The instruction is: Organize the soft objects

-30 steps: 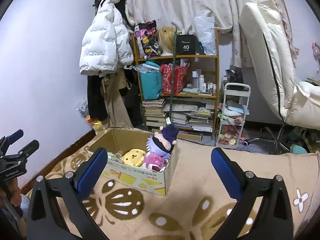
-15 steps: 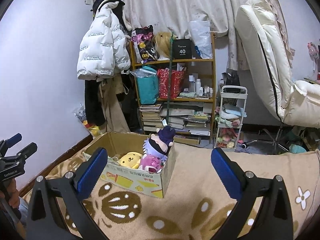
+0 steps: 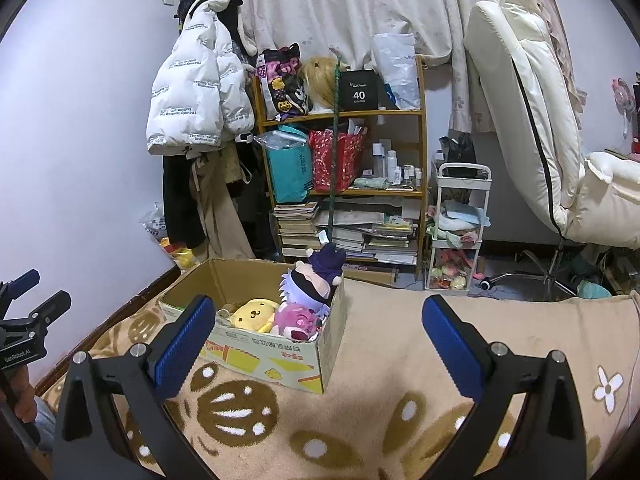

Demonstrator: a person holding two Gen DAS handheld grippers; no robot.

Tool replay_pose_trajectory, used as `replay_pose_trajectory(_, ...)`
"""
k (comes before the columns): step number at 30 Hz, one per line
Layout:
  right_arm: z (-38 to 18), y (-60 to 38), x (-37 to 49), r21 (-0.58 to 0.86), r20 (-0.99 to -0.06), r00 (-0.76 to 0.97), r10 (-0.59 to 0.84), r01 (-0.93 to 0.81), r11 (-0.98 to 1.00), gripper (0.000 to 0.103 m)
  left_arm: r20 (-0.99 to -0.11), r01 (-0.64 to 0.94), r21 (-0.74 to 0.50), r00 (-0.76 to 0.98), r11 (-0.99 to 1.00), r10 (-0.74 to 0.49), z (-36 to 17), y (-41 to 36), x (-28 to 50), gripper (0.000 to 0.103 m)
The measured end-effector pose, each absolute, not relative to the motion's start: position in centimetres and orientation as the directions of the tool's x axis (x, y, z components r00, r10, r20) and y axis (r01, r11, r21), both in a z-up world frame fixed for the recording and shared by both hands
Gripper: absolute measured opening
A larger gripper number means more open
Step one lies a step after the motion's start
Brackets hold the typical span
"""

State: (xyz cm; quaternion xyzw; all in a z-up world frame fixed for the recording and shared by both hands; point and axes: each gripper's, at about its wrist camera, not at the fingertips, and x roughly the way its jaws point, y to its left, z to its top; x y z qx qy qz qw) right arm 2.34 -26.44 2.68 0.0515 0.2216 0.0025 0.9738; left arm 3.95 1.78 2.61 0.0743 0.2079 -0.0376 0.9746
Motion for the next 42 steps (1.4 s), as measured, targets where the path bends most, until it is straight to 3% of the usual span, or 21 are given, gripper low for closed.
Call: replay_pose_trajectory(42,2.42,-26.86,2.63,0.111,-0.435,0.9,0.007,0.046,0.993,0.103,-0.433,0.1,0.157,0.901,0.983,-0.022,1.75,1.17,4.83,0.1)
